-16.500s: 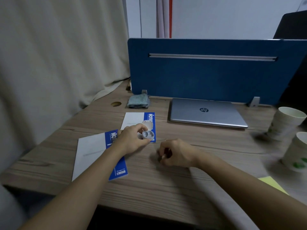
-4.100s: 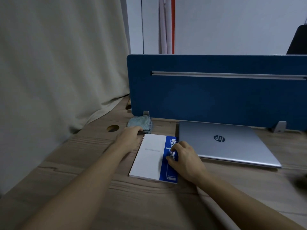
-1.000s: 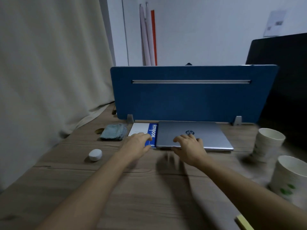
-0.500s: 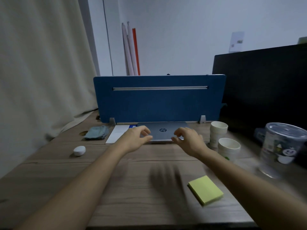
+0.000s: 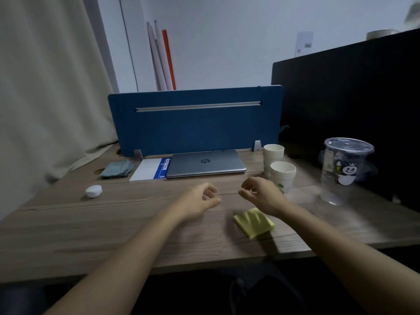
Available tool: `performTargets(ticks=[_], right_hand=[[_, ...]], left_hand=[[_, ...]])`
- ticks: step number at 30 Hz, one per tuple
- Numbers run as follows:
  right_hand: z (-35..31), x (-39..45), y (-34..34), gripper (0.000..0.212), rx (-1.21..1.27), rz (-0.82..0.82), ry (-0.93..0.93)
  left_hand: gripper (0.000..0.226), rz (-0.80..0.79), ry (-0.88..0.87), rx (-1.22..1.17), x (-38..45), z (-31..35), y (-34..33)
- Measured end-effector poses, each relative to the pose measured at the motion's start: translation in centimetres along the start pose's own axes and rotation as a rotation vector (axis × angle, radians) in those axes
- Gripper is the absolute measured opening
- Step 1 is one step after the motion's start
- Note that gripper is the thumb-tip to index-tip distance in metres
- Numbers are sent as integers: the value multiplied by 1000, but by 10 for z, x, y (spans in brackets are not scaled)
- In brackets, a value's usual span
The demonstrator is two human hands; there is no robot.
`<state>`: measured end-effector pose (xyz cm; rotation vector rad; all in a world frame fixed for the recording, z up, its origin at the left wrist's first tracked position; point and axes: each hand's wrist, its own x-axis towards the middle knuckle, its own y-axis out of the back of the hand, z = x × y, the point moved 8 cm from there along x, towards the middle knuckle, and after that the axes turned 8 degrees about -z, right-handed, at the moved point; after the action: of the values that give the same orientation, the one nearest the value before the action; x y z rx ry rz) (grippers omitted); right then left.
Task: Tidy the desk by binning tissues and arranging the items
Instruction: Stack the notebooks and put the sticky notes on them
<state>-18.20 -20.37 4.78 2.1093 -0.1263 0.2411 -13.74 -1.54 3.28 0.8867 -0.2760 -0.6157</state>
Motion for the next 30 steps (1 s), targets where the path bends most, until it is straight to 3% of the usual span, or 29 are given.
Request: performTargets(ticks=[6, 13, 18, 26, 30], right_hand=[[33, -16, 4, 31, 49, -76, -98], [59, -28, -14, 30, -74, -223, -136], [63, -23, -24, 31, -52, -208, -102], [28, -9, -56, 76, -2, -440, 9], [9, 4, -70, 85, -89, -482, 46]], left_hand=[[85, -134, -35, 185, 9, 19, -72], [102, -126, -73, 378, 19, 31, -96], [99, -121, -94, 359, 19, 30, -95], [96, -147, -60, 202, 14, -8, -58], [98, -154, -16, 121, 8, -34, -40]])
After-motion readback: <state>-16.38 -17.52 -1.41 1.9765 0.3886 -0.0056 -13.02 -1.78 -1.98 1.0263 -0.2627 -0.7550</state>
